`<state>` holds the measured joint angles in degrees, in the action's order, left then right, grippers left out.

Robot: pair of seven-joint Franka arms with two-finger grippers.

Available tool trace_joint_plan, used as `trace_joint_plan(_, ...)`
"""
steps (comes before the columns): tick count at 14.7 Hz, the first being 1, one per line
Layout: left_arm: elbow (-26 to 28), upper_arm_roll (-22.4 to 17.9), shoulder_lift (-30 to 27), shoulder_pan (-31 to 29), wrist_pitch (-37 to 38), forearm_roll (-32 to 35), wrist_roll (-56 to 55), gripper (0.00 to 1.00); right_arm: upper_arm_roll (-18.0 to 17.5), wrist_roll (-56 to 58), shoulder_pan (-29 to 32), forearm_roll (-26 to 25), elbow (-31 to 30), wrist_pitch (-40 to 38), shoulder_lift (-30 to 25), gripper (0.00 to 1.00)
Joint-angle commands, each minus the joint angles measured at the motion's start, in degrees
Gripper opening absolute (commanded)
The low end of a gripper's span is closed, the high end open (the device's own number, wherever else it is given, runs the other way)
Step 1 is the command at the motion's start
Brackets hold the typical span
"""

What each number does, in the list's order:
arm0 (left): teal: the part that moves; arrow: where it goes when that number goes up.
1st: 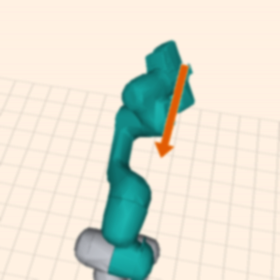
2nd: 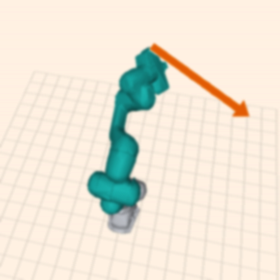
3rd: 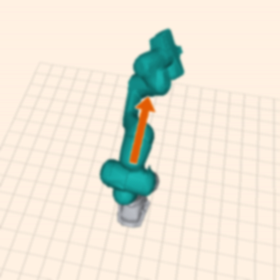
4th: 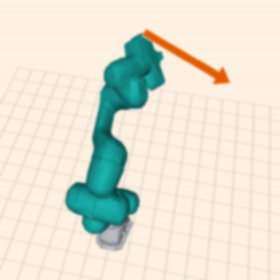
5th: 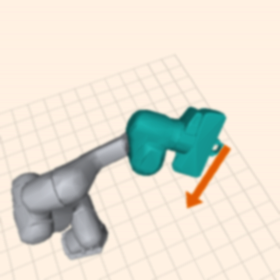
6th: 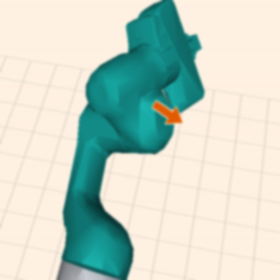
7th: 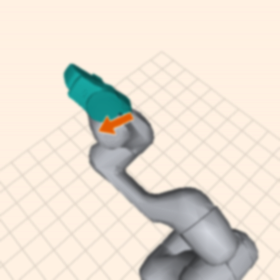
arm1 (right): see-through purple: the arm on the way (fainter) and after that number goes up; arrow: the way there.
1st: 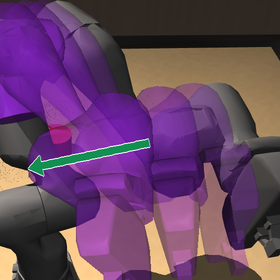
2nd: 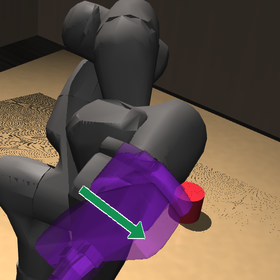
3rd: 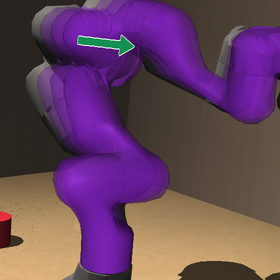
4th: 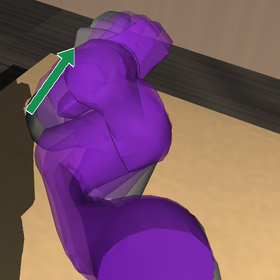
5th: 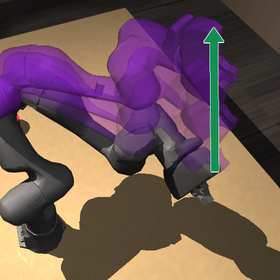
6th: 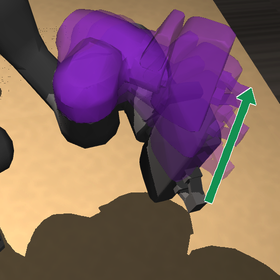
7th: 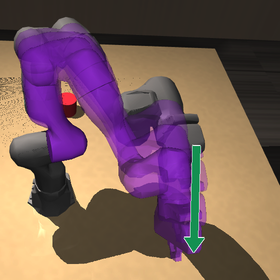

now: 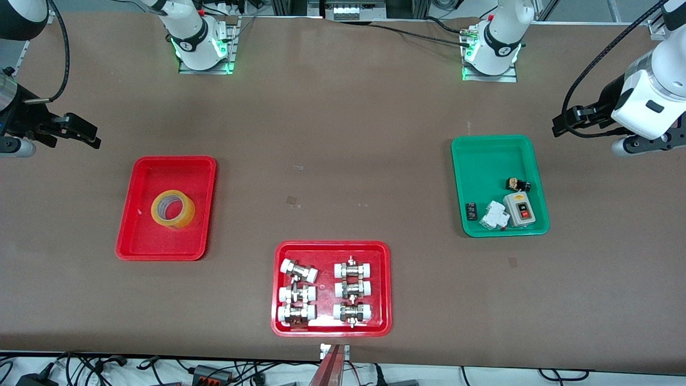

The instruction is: Left arm passes tape to right arm into tray

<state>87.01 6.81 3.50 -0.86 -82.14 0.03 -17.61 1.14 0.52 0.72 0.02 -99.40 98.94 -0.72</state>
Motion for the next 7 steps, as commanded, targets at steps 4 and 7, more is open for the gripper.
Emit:
trace_joint_plan(4, -0.8, 0.3, 0.3, -0.6, 0.9, -1.1, 1.1, 1.0, -1.1, -0.2, 1.0, -0.4, -0.6, -1.1, -1.6, 1.0)
trace_joint_plan(7, -0.8, 0.2, 0.3, -0.6, 0.9, -1.0, 1.1, 1.0, -1.1, -0.2, 1.0, -0.4, -0.5, -1.1, -1.6, 1.0)
